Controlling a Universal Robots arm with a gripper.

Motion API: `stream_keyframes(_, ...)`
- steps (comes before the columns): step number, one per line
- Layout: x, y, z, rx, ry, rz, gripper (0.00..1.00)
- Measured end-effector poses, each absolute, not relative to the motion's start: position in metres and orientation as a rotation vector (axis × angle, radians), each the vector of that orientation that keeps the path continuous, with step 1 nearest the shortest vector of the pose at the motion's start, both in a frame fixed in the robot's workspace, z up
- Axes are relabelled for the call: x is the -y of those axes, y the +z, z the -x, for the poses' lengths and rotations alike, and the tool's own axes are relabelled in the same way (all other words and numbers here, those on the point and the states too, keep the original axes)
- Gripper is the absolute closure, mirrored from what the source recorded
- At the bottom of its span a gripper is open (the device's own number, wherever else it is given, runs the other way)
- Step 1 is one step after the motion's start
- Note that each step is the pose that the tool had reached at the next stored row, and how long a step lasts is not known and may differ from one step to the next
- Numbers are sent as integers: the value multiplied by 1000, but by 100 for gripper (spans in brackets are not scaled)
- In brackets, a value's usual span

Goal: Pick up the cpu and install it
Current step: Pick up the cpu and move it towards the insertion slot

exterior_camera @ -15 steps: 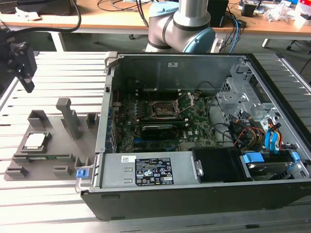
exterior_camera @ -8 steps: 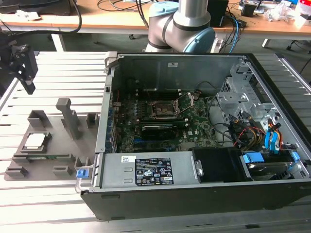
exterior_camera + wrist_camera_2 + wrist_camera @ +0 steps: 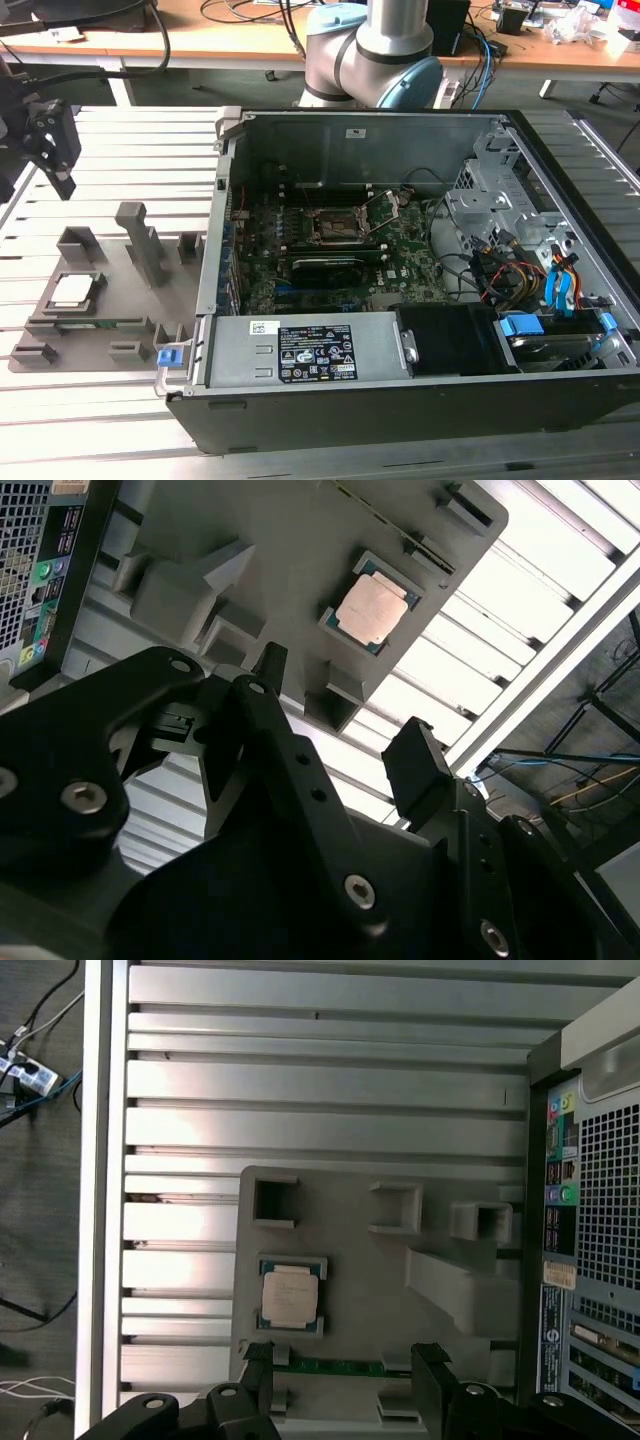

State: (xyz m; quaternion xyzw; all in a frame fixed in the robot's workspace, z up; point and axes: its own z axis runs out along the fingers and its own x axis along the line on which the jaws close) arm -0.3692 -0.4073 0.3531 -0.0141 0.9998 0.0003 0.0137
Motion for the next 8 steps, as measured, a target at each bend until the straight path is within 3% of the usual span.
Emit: stream_keyframes(8,407,345,369,-3114,1,44,34)
